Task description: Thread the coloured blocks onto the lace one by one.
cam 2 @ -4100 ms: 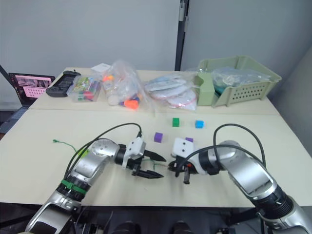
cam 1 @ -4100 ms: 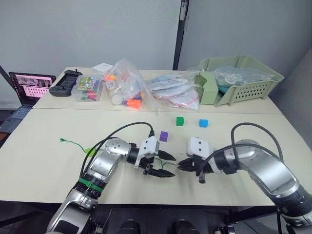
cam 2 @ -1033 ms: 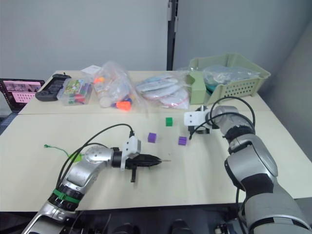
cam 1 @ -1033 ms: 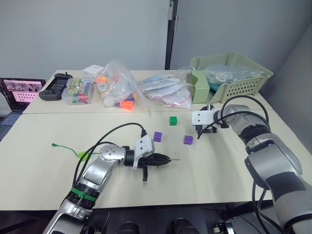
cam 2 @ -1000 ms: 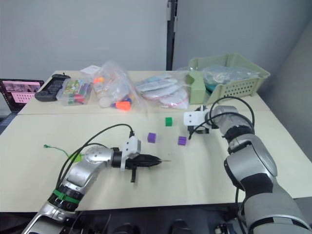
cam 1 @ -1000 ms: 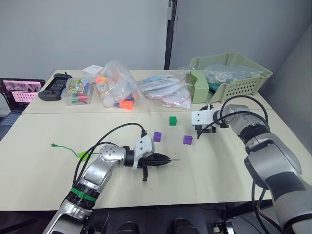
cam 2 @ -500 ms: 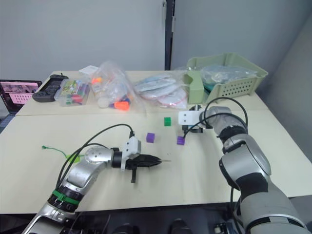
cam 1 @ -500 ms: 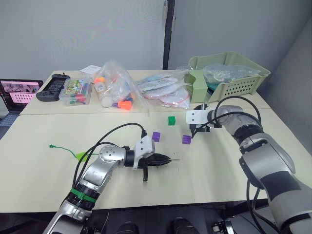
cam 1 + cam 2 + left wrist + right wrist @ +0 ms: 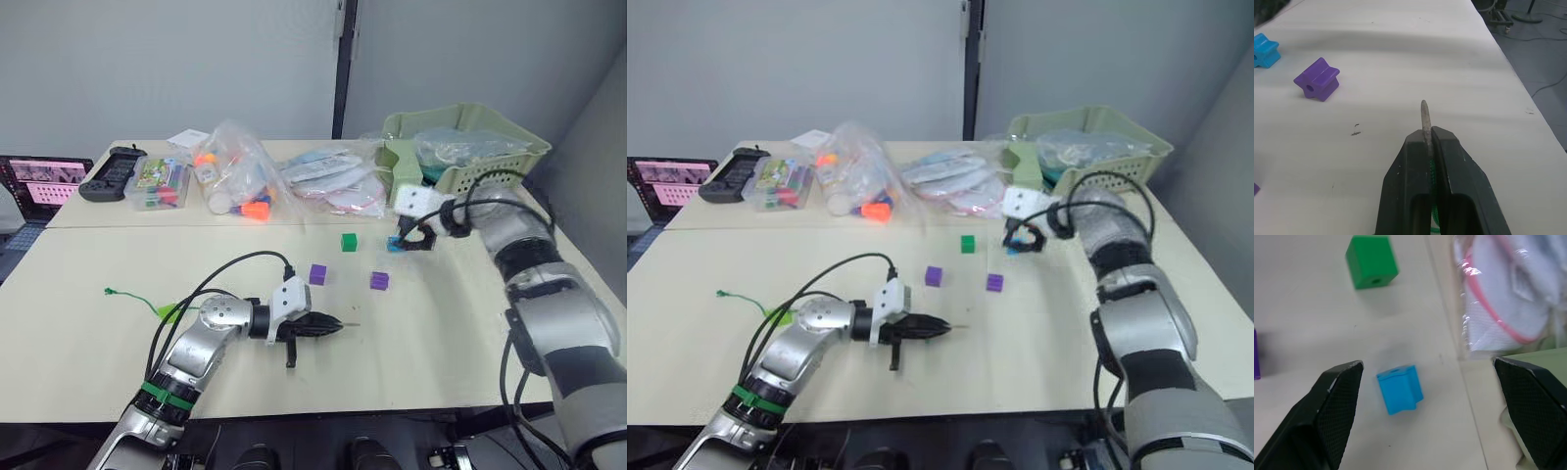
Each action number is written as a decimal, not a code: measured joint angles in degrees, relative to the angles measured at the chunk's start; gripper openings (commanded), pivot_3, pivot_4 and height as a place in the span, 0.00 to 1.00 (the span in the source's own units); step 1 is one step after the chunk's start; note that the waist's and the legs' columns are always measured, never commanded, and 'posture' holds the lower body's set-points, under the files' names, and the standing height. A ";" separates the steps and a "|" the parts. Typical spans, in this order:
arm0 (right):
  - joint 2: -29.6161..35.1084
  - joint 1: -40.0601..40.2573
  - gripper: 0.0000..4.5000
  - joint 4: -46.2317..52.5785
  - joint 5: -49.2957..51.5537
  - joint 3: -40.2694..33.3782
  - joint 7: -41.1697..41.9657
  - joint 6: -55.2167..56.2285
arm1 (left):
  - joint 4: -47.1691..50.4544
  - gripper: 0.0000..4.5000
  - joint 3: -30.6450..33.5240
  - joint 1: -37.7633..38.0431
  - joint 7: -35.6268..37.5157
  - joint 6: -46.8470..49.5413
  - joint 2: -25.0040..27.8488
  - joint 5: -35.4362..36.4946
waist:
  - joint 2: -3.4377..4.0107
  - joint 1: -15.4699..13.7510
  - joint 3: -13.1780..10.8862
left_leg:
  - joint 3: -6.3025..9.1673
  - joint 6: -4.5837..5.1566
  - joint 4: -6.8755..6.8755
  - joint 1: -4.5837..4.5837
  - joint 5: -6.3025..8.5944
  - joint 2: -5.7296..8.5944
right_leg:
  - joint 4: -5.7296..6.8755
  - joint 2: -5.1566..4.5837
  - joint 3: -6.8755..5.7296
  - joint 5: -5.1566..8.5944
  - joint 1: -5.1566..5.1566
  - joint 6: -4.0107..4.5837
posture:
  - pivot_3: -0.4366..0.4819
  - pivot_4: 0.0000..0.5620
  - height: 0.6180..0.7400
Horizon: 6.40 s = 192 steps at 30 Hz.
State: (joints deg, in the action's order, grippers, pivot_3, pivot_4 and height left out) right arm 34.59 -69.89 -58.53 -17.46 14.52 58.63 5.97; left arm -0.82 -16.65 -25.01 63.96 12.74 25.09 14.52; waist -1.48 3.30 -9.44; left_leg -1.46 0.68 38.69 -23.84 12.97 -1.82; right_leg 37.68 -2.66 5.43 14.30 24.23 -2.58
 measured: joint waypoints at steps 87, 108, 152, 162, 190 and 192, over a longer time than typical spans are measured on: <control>-32.62 64.57 0.27 110.51 39.04 -28.28 -57.17 -87.74 | -21.63 0.00 -4.09 -11.12 12.54 -11.53 -9.03 -2.41 | 0.05 -1.00 0.04 | 0.06 0.02 0.13 -0.47 -0.01 -0.04 | -0.60 0.13 -0.01 0.07 0.06 -0.13 | 0.48 0.27 0.95; -27.80 73.31 0.99 107.79 33.96 -22.40 -57.29 -78.26 | -21.09 0.00 -4.14 -10.91 13.22 -11.39 -8.52 -3.10 | 0.04 -1.15 0.04 | 0.08 0.02 0.13 -0.46 0.00 -0.03 | -0.62 0.13 -0.02 0.09 0.02 -0.16 | 0.48 0.27 0.95; -3.66 86.22 0.99 77.05 37.43 -32.27 -15.26 -21.78 | -14.51 0.00 -2.56 -8.24 9.30 -8.66 -6.68 -3.17 | 0.02 -2.57 0.08 | -0.05 0.03 0.29 -0.25 -0.01 -0.01 | -0.60 0.20 0.13 0.09 -0.23 -0.27 | 0.48 0.27 0.95; -6.47 81.59 0.73 65.57 33.38 -27.66 -15.51 -8.21 | -14.54 0.00 -2.52 -8.48 9.91 -8.48 -5.41 -3.17 | 0.04 -2.55 0.09 | -0.05 0.03 0.28 -0.27 -0.01 -0.01 | -0.61 0.19 0.13 0.09 -0.23 -0.26 | 0.48 0.27 0.95; 33.40 49.88 0.29 76.93 15.84 0.34 15.07 -29.91 | -14.21 0.00 -3.06 -7.18 8.16 -7.66 -7.21 -3.58 | 0.19 -2.54 0.14 | -0.06 0.03 0.31 -0.33 0.00 -0.02 | -0.59 0.19 0.13 0.10 -0.11 -0.24 | 0.48 0.27 0.95; 31.72 43.87 0.29 75.13 14.05 4.40 18.55 -31.26 | -14.08 0.00 -2.98 -6.66 7.89 -7.66 -7.07 -3.65 | 0.16 -2.58 0.13 | -0.05 0.03 0.33 -0.31 0.00 -0.03 | -0.60 0.19 0.11 0.10 -0.13 -0.24 | 0.48 0.27 0.95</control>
State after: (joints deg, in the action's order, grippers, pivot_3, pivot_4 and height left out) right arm 66.30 -26.02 16.60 -3.41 18.92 77.18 -25.29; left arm -14.89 -19.63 -31.67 71.85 5.07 18.02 10.87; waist -1.32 0.72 -9.32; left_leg -1.51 0.72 39.01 -24.16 12.97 -1.85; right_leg 37.08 -2.47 5.55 14.39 24.10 -2.82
